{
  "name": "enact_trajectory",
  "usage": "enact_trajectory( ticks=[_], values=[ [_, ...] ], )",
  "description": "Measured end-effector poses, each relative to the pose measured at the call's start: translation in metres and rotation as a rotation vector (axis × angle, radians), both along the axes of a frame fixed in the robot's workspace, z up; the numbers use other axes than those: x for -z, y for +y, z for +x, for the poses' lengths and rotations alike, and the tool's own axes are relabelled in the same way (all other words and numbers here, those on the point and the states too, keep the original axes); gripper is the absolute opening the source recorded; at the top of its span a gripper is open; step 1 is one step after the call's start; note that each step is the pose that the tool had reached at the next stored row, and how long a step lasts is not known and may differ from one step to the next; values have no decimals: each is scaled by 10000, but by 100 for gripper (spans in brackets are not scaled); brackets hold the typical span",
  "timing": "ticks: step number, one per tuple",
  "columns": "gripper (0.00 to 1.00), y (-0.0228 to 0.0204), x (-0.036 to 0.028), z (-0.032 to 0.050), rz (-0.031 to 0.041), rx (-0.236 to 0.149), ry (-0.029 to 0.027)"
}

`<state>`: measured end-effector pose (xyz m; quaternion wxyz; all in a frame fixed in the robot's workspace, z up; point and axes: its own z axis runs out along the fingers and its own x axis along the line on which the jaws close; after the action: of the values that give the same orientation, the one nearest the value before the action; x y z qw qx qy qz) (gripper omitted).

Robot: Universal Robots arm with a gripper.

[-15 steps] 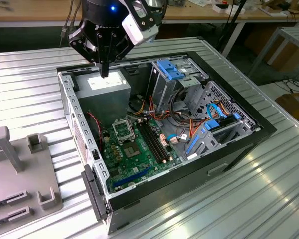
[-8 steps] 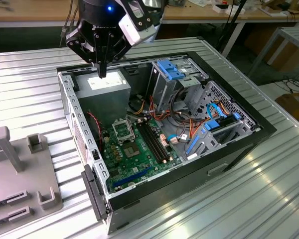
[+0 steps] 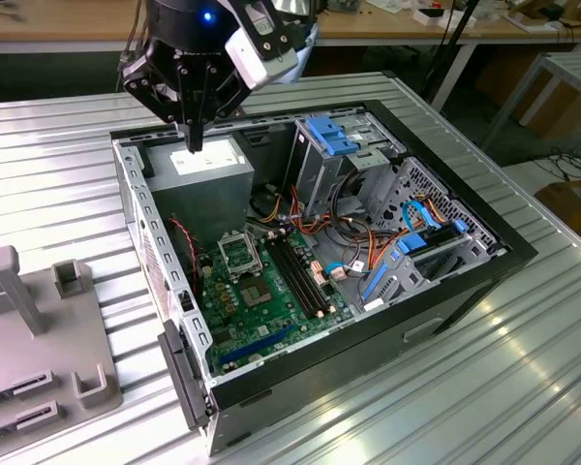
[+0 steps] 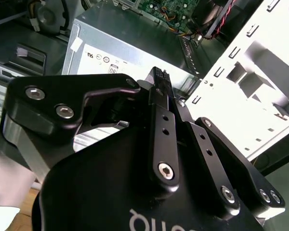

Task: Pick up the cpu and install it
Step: 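Reach for the cpu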

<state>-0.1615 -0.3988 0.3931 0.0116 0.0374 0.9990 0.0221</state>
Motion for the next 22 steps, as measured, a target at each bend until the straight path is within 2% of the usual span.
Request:
enact_trajectory(
  ticks=[22],
  values=[
    [11,0,1,-143,0,0,12]
  ],
)
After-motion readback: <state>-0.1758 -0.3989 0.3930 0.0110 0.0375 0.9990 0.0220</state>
